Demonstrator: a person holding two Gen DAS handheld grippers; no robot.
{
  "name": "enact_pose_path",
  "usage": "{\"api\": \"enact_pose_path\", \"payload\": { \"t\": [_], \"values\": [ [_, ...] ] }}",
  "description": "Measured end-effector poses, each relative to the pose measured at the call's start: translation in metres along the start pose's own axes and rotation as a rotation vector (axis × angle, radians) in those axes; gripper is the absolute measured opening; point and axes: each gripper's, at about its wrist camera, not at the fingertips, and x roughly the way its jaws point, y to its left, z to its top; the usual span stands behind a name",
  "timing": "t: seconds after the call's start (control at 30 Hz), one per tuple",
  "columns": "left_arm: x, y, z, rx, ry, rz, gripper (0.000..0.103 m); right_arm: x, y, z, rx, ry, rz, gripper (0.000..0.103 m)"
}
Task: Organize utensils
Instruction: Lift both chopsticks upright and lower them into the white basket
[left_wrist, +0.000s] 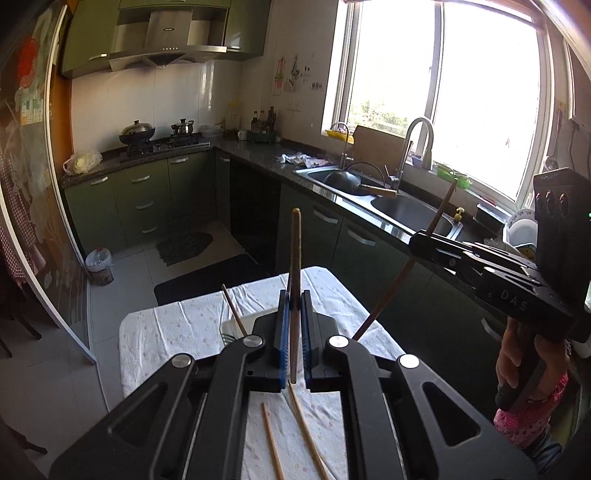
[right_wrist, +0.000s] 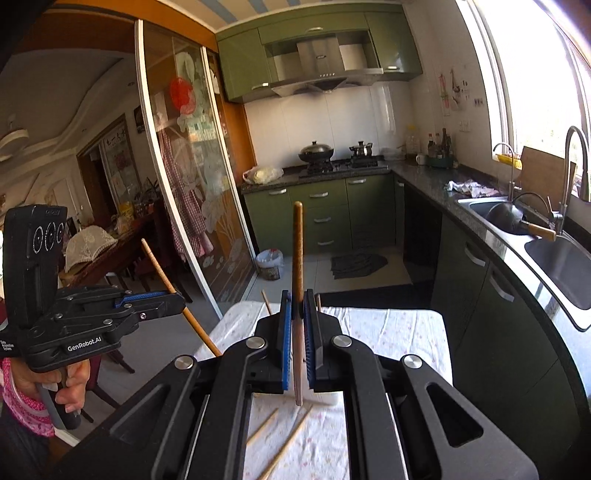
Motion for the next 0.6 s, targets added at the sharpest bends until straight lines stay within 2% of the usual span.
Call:
{"api": "enact_pose_path", "payload": {
  "t": [0.13, 0.2, 0.3, 0.43, 0.6],
  "values": [
    [0.007, 0.004, 0.024, 0.008, -0.080, 0.045, 0.006, 0.025, -0.005, 0.019, 0.030, -0.040, -0.013, 0.007],
    [0.020, 0.007, 0.026, 0.013, -0.078, 0.061, 0.006, 0.045, -0.007, 0.018, 0.033, -0.021, -0.021, 0.007],
    [0.047, 0.015, 0.020, -0.003, -0.025, 0.069, 0.006, 0.078, -0.014, 0.009, 0.046, 0.036, -0.033, 0.007],
    [0.084, 0.026, -0.001, -0.022, 0.064, 0.077, 0.006, 0.118, -0.020, -0.020, 0.042, 0.125, -0.058, 0.007],
    [0.111, 0.036, -0.025, -0.033, 0.138, 0.085, 0.006, 0.150, -0.026, -0.047, 0.029, 0.203, -0.071, 0.007]
  ]
}}
